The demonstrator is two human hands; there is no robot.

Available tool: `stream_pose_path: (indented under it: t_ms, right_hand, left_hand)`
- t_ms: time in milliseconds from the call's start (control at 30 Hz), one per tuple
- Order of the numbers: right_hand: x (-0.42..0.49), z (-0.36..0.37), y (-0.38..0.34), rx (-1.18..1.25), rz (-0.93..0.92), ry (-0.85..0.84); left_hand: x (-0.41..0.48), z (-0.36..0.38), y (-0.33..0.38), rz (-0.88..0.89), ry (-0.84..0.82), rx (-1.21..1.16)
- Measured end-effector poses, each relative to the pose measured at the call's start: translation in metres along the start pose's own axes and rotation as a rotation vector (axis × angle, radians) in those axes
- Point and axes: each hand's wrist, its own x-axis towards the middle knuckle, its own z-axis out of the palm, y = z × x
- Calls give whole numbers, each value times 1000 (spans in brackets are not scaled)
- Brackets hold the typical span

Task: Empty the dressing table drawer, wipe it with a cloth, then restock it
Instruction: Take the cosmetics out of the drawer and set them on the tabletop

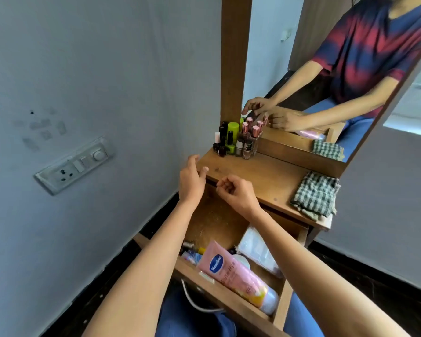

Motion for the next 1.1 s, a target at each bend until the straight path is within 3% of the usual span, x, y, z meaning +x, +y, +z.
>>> stream_pose_path:
  t_ms: [133,233,333,500,667,800,900,1000,1100]
  right_hand:
    - [-44,8,20,-310,-106,-280]
    - [-63,13,33,-543,-120,-451]
    - [-74,15,37,-734,-129,-603]
    - [-75,15,35,-781,-158,-660]
    - [-75,13,27,-848,-196,-703]
    - [-76,11,28,-893,-203,-709]
    - [-78,9,28,-890,-207,-672]
    - [-81,7,27,-784,-141,-588]
    - [-81,8,28,-522,38,-476]
  left_hand:
    - [-32,-17,-19,52,-172,4]
    - [-53,-29,-34,93,-481,291]
    - [-73,-36,-43,154,-649,619]
    - [-85,-33,-51,224,-745,883]
    - [-76,-26,-67,124,-737,961]
    - [-84,-39,-55,339,-850,1039]
    - [-82,-42,-59,318,-847,977]
    - [-75,-46,-49,243,-808,688]
    - [-63,-49,-38,236,-690,415]
